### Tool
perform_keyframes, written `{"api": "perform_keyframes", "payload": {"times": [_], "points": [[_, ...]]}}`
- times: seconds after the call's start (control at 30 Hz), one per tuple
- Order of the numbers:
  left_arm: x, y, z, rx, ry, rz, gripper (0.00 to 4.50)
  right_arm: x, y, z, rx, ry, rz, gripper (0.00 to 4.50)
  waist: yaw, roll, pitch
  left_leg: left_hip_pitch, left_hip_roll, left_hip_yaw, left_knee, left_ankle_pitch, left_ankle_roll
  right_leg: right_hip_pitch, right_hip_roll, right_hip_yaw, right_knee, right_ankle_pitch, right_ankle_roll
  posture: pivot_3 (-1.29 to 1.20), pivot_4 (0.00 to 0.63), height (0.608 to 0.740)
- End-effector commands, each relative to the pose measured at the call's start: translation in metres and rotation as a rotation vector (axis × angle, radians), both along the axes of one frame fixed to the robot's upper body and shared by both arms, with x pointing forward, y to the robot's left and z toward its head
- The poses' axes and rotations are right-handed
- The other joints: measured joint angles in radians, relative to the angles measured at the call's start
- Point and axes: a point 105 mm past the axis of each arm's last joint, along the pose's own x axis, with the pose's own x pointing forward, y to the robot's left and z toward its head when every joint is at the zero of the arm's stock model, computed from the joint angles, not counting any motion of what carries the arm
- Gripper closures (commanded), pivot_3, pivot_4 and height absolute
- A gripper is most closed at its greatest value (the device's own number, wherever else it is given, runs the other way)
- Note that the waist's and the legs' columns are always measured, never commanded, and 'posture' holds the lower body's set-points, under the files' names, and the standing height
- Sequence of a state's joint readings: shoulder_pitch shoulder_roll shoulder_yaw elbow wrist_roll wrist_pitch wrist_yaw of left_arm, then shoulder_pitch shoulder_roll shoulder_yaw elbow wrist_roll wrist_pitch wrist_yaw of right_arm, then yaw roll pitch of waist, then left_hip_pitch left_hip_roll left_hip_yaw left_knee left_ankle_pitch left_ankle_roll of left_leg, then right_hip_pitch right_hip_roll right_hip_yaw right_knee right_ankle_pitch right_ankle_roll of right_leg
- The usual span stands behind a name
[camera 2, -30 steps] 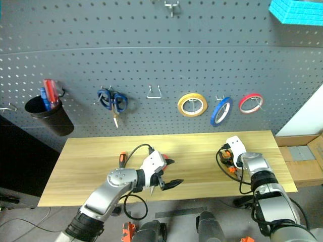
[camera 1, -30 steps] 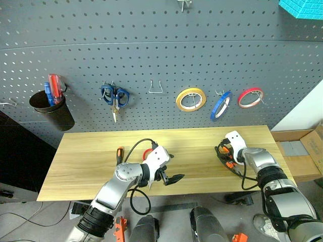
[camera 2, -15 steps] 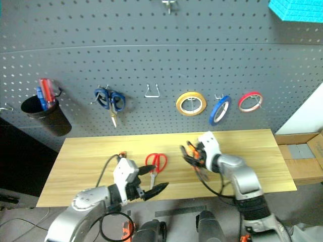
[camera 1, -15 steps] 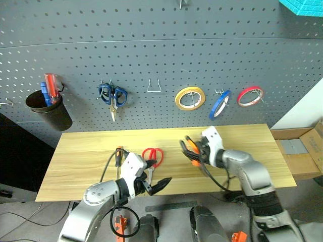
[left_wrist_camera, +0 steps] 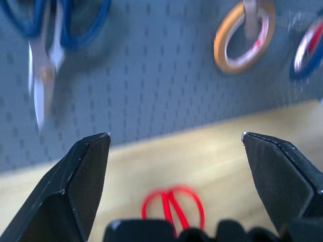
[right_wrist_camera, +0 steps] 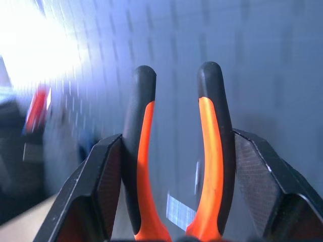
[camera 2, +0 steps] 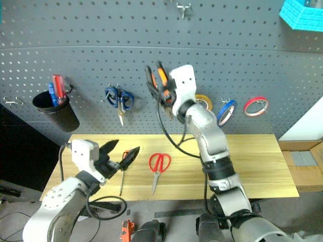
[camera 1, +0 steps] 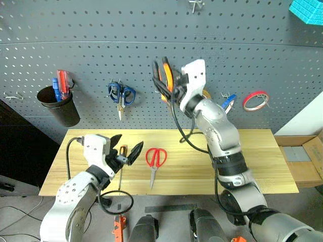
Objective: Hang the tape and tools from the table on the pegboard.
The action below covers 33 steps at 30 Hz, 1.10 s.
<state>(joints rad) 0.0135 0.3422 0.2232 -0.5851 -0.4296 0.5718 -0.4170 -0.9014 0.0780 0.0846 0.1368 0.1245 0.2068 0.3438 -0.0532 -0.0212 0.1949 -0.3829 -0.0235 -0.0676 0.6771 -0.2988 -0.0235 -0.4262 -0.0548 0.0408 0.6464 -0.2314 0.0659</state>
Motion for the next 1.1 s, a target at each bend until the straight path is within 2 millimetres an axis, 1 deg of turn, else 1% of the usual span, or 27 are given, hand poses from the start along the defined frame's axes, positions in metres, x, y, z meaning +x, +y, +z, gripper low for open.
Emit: {"api": "perform_keyframes", "payload": {"times": [0.03, 0.13, 0.27, 0.43, 0.53, 0.63, 0.73, 0.83, 0.9, 0.97, 1.1], "points": [[0.013, -0.009, 0.007, -0.014, -0.046, -0.033, 0.0, -0.008, 0.014, 0.021, 0.044, -0.1, 0.024, 1.77, -0.002, 0.0, -0.008, 0.0, 0.0, 0.001, 0.0, 0.0, 0.0, 0.0, 0.0, 0.0, 0.0, 0.0, 0.0, -0.03, 0.116, 0.74], [0.024, -0.019, 0.009, -0.018, -0.057, -0.076, 0.0, -0.008, 0.02, 0.03, 0.07, -0.134, 0.034, 1.77, -0.004, 0.0, -0.009, 0.001, 0.0, 0.001, 0.0, 0.0, 0.0, 0.0, 0.0, 0.001, 0.0, 0.0, 0.0, -0.03, 0.119, 0.74], [0.037, -0.024, 0.014, -0.018, -0.075, -0.107, 0.0, -0.009, 0.024, 0.043, 0.115, -0.183, 0.028, 1.77, -0.004, 0.0, -0.009, 0.001, 0.0, 0.001, 0.0, 0.0, 0.0, 0.0, 0.0, 0.0, 0.001, 0.0, 0.0, -0.04, 0.128, 0.74], [0.045, -0.026, 0.019, -0.005, -0.088, -0.128, 0.0, -0.01, 0.031, 0.053, 0.14, -0.262, 0.0, 1.77, -0.007, 0.0, -0.009, 0.001, 0.0, 0.001, 0.0, 0.0, 0.0, 0.0, 0.0, 0.001, 0.0, 0.0, 0.0, -0.03, 0.142, 0.74], [0.046, -0.031, 0.022, 0.004, -0.094, -0.155, 0.0, -0.01, 0.035, 0.058, 0.164, -0.282, -0.015, 1.77, -0.008, 0.001, -0.008, 0.0, 0.0, 0.001, 0.0, 0.0, 0.0, -0.001, 0.0, 0.001, 0.0, 0.0, 0.0, -0.02, 0.161, 0.74], [0.051, -0.033, 0.023, 0.017, -0.095, -0.16, 0.0, -0.004, 0.036, 0.05, 0.176, -0.265, -0.039, 1.77, -0.007, 0.001, -0.008, 0.001, 0.001, 0.001, 0.0, 0.0, 0.0, -0.001, 0.0, 0.001, 0.001, 0.0, 0.0, -0.01, 0.171, 0.74], [0.06, -0.028, 0.025, 0.075, -0.1, -0.134, 0.0, 0.0, 0.037, 0.042, 0.188, -0.248, -0.053, 1.77, -0.005, 0.001, -0.006, 0.001, 0.001, 0.001, 0.0, 0.0, 0.0, -0.001, 0.0, 0.001, 0.001, 0.0, 0.0, 0.02, 0.194, 0.74], [0.065, -0.022, 0.031, 0.088, -0.108, -0.125, 0.0, 0.002, 0.041, 0.036, 0.198, -0.237, -0.063, 1.77, -0.003, 0.003, -0.004, 0.001, 0.0, 0.001, 0.0, 0.0, 0.001, -0.001, 0.0, 0.001, 0.001, 0.0, -0.001, 0.04, 0.206, 0.74], [0.065, -0.018, 0.034, 0.101, -0.108, -0.116, 0.0, 0.005, 0.042, 0.03, 0.203, -0.224, -0.071, 1.77, -0.003, 0.004, -0.003, 0.001, 0.001, 0.001, -0.001, -0.001, 0.001, -0.001, 0.0, 0.001, 0.001, 0.0, -0.001, 0.06, 0.213, 0.74], [0.065, -0.012, 0.036, 0.113, -0.107, -0.105, 0.0, 0.009, 0.043, 0.02, 0.199, -0.21, -0.084, 1.77, -0.004, 0.004, -0.001, 0.001, 0.001, 0.001, -0.001, 0.0, 0.001, -0.002, 0.0, 0.001, 0.001, 0.0, -0.001, 0.07, 0.221, 0.74], [0.061, -0.006, 0.037, 0.122, -0.101, -0.093, 0.0, 0.016, 0.037, 0.006, 0.202, -0.197, -0.121, 1.77, -0.001, 0.005, 0.007, 0.001, 0.001, 0.0, -0.002, 0.0, 0.001, -0.002, 0.0, 0.001, 0.001, -0.001, -0.002, 0.1, 0.231, 0.74]]}}
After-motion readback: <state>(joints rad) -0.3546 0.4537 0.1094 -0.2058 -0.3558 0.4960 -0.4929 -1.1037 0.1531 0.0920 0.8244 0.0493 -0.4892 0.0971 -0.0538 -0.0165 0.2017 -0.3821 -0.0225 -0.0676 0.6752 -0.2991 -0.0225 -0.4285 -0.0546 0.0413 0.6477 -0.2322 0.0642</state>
